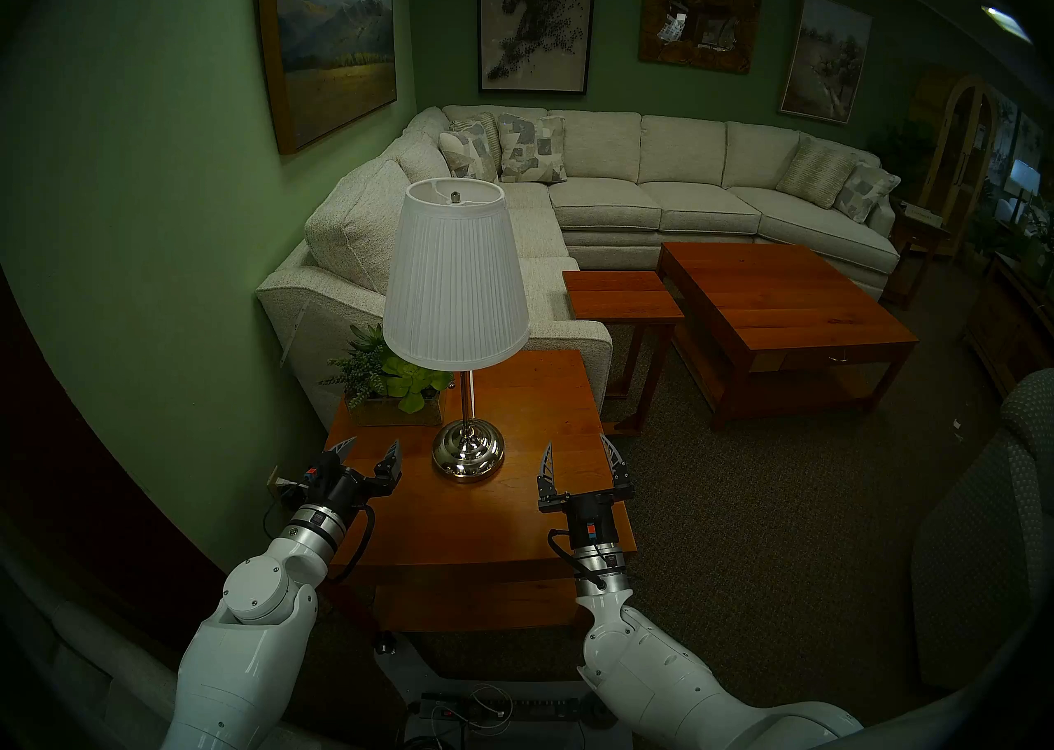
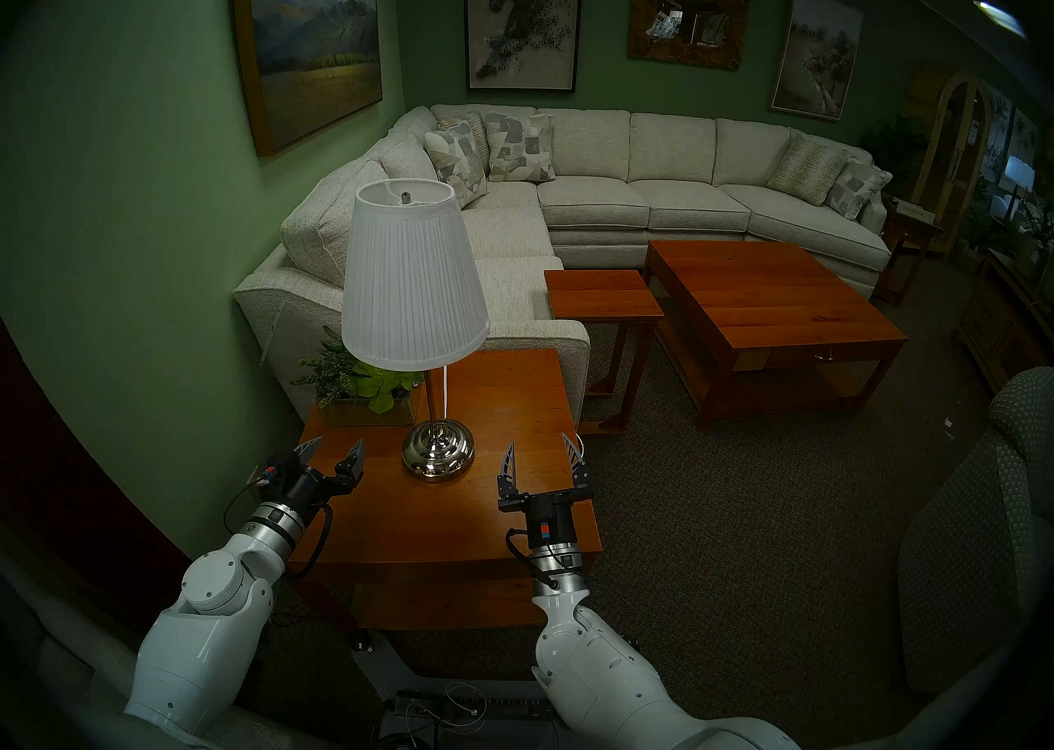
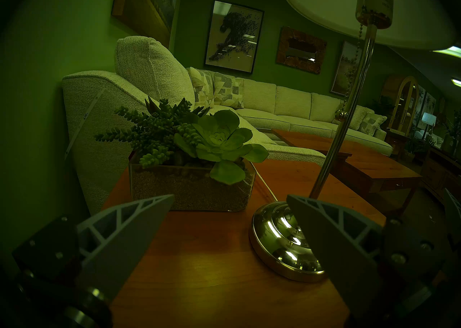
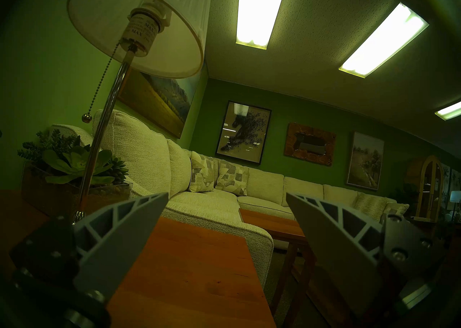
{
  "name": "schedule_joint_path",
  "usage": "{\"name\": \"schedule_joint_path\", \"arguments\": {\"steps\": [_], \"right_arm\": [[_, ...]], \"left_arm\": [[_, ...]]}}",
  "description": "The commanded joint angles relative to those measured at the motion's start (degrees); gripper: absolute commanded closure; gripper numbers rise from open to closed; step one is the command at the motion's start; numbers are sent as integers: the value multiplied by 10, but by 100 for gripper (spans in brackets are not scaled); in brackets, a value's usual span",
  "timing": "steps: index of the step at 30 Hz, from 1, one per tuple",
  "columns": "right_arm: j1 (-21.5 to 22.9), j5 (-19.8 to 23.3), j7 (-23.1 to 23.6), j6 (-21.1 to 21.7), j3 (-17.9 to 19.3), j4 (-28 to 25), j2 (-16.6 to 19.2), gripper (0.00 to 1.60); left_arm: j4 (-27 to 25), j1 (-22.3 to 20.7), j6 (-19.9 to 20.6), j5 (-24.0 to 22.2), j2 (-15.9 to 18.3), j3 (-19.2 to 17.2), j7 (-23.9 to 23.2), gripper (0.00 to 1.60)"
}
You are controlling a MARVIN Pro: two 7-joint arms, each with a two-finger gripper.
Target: Pull on string to turn on lamp
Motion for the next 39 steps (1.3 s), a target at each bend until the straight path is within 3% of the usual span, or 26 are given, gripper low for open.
{"name": "schedule_joint_path", "arguments": {"steps": [1, 16, 26, 39], "right_arm": [[8, -2, -1, -2, 1, -12, -1, 0], [9, -2, -1, -2, 1, -12, -1, 0], [9, -2, -2, -3, 1, -11, -1, 0], [10, -2, -2, -3, 1, -8, -2, 0]], "left_arm": [[-15, -9, -6, 0, -1, -1, -1, 0], [-15, -9, -6, 0, -1, -1, -1, 0], [-7, -24, -62, 8, -11, 7, -16, 0], [-43, -42, -109, 15, -31, 17, -20, 0]]}}
